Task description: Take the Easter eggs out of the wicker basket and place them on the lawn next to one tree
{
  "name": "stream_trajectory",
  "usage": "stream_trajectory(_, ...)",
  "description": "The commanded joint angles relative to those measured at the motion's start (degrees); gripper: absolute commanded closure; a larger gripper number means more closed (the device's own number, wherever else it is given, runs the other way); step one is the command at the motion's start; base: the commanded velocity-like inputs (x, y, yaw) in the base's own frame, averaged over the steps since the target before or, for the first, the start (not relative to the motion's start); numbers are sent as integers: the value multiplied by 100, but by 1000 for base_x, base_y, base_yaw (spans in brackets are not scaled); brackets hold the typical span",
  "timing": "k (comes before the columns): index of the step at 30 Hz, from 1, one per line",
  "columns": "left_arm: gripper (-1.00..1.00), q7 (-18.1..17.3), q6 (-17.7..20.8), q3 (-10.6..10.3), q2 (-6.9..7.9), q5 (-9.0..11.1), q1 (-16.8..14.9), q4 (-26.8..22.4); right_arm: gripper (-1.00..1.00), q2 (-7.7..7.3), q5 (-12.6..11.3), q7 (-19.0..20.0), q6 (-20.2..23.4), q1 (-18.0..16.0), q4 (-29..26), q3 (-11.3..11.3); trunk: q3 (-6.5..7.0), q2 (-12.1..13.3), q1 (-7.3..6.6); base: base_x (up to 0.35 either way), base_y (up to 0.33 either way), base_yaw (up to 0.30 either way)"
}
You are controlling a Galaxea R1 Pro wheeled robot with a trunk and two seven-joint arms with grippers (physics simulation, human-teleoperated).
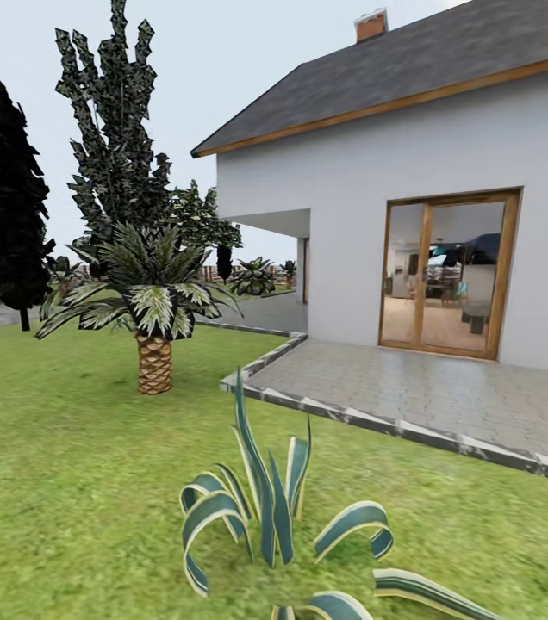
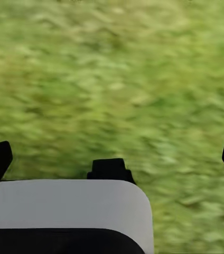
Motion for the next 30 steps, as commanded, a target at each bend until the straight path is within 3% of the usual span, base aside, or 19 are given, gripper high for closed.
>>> stream_trajectory(1,-100,6,-8,-9,0,-26,2,-8,-100,2,2,-1,-23,-4,7,-31,-6,-3,1,74,321,0)
stream_trajectory(15,-100,15,-16,-9,-5,-21,2,-8,-100,4,2,-1,-25,-4,12,-22,-1,-3,1,9,36,-11)
stream_trajectory(30,-100,15,-17,-9,-7,-21,2,-8,-100,1,2,-1,-26,-4,10,-22,67,-3,1,0,0,-188)
